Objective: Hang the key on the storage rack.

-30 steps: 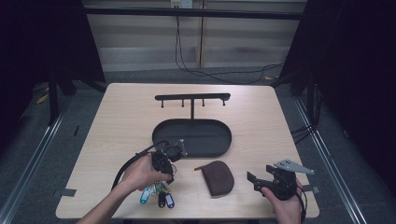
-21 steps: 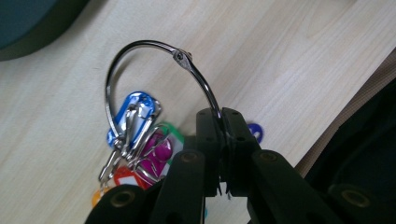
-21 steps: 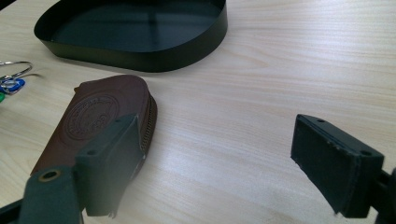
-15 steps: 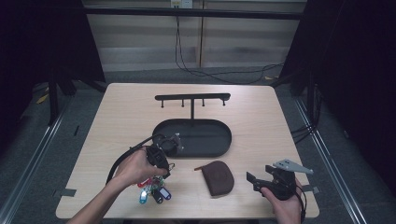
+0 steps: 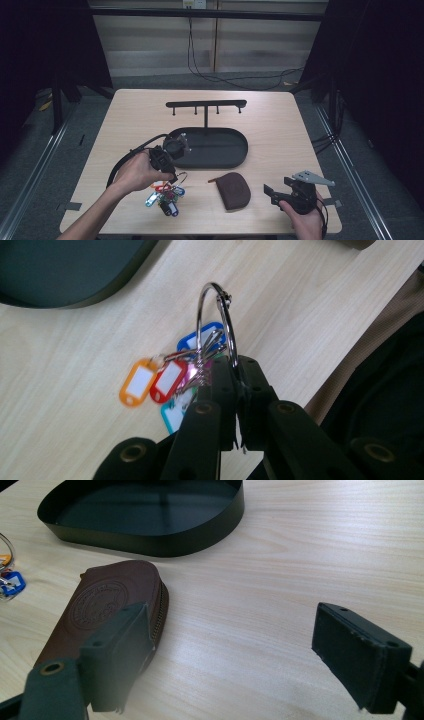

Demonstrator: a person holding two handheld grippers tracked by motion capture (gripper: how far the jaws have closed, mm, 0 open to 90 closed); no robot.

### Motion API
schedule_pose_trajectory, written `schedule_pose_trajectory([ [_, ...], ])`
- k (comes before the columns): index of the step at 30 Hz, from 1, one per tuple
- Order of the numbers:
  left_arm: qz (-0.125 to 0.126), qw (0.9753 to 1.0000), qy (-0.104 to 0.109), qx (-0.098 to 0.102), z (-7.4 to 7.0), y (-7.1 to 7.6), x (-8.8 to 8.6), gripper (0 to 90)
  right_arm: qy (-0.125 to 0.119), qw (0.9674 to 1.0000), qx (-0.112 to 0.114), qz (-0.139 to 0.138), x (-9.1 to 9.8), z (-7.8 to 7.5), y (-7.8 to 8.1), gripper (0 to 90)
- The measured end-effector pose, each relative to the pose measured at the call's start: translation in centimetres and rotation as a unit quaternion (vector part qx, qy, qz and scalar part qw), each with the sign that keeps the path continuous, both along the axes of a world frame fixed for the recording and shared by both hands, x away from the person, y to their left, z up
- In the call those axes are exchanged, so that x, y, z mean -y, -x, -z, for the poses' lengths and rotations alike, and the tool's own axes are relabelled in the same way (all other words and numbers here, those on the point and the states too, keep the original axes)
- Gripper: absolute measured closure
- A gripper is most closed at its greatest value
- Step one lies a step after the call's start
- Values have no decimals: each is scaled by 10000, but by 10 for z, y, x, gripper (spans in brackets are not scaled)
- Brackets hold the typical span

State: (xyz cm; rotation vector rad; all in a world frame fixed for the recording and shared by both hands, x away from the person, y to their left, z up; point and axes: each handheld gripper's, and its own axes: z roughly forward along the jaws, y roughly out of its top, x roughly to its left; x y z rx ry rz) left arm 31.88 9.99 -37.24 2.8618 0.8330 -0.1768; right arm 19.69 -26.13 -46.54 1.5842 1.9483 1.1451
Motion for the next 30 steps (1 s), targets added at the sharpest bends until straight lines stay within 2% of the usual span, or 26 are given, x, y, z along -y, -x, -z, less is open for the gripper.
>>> schedule_pose_trajectory([
  [6,19,10000,9,25,-10,-2,0,876,18,10000,29,-32,0,0,0,154],
  [12,74,9999,49,136,-27,-3,-2,877,25,10000,24,-44,0,0,0,154],
  [17,83,9994,128,305,-41,-3,-5,877,6,10000,53,-54,0,-1,1,147],
  [25,122,9991,183,372,-58,-4,-9,877,43,10000,48,-50,-1,0,1,146],
  [30,94,9990,140,417,-68,-6,-9,877,59,9999,80,-62,-1,-1,1,143],
])
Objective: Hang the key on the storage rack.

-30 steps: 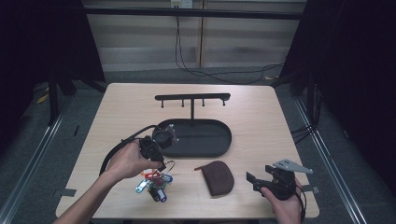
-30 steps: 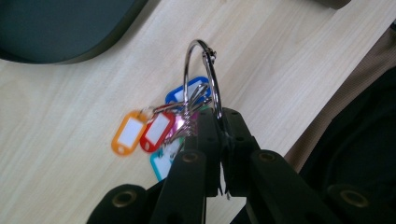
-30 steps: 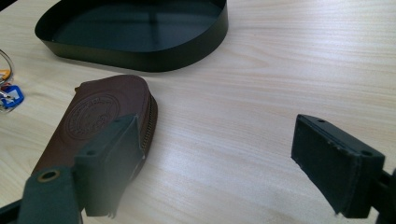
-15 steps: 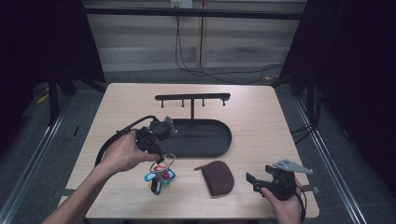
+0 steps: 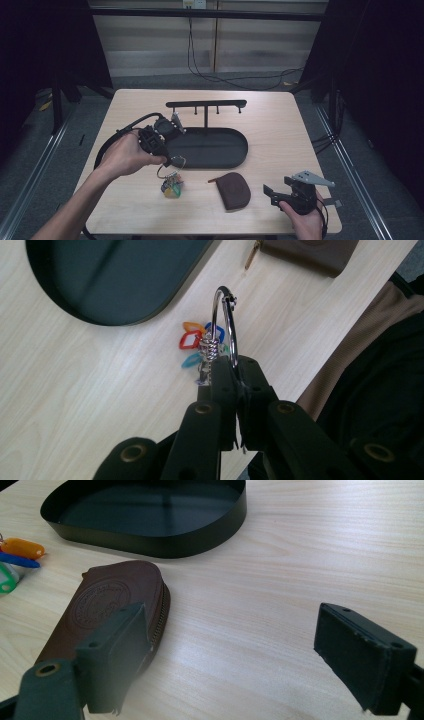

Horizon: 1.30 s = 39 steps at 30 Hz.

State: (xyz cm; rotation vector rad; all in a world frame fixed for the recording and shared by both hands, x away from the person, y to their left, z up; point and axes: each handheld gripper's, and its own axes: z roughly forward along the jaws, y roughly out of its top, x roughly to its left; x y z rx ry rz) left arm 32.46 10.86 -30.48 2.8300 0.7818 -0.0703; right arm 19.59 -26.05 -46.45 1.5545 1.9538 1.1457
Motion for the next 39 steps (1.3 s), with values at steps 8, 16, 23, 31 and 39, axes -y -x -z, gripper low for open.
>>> schedule_pose_trajectory([
  [8,-51,10000,-71,-39,-10,-5,0,877,-5,10000,-6,-11,0,0,0,143],
  [16,-17,9999,-159,-62,-18,-7,6,877,-2,10000,45,-32,-1,-1,0,143],
  [23,-17,9998,-165,-140,-25,-15,9,877,0,10000,32,-40,0,0,0,143],
  [31,-97,9997,-216,-99,-34,-21,9,877,-3,10000,59,-21,1,-1,1,143],
  [39,-169,9996,-192,-133,-41,-31,8,877,16,10000,31,-35,0,0,0,143],
])
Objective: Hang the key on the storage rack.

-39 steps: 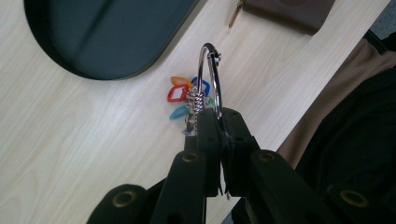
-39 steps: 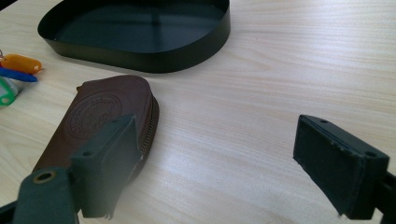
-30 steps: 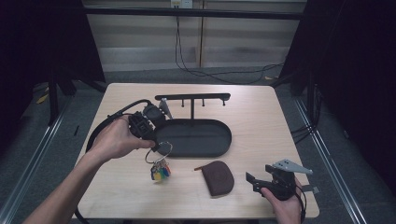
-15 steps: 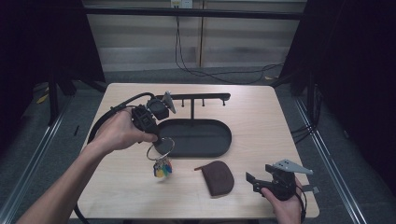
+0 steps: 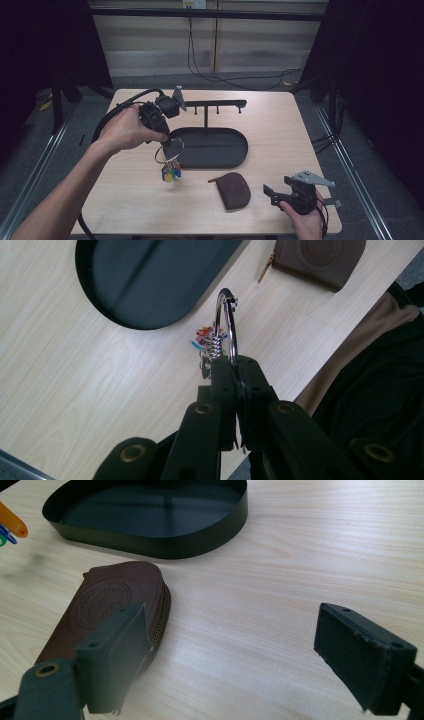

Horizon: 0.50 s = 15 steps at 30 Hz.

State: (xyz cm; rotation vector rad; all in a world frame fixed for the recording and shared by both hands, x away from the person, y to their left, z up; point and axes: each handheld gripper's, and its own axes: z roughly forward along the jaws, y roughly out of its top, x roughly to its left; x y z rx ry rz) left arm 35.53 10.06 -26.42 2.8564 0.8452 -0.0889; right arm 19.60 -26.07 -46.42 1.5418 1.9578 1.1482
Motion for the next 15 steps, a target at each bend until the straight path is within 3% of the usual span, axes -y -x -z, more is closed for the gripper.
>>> schedule_pose_trajectory([
  [15,-77,10000,35,-24,-12,-20,4,877,-17,10000,7,1,1,0,0,143],
])
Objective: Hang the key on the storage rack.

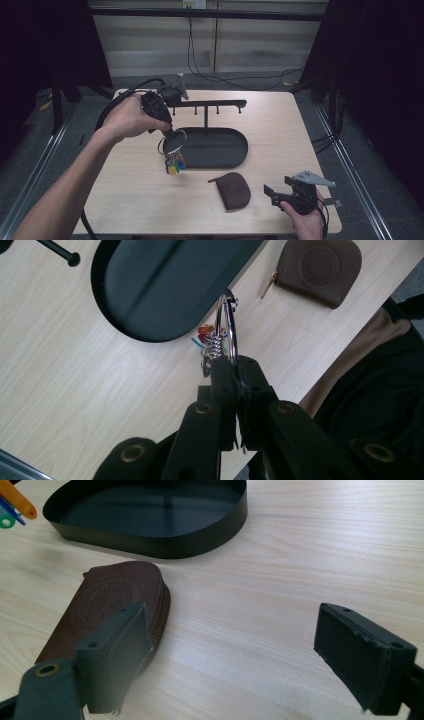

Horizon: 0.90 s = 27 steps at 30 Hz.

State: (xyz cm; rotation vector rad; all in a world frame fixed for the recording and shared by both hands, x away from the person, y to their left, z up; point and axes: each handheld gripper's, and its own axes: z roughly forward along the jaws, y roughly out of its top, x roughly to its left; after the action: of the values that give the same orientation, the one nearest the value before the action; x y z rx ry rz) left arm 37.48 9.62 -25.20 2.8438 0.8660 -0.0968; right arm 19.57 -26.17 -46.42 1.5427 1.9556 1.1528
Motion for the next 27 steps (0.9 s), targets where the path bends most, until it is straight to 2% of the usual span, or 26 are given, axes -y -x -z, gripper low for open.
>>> schedule_pose_trajectory([
  [10,-88,9999,119,-43,-4,-15,-4,876,-1,10000,-22,-11,0,0,0,143],
  [12,-157,9998,112,10,-4,-17,-3,876,-2,10000,-30,-23,0,0,0,143],
  [18,-181,9998,49,-16,-2,-26,-2,876,-23,10000,-22,-23,0,0,0,143],
  [27,-386,9992,-25,-12,1,-40,2,876,-44,10000,-40,-27,1,0,0,142],
])
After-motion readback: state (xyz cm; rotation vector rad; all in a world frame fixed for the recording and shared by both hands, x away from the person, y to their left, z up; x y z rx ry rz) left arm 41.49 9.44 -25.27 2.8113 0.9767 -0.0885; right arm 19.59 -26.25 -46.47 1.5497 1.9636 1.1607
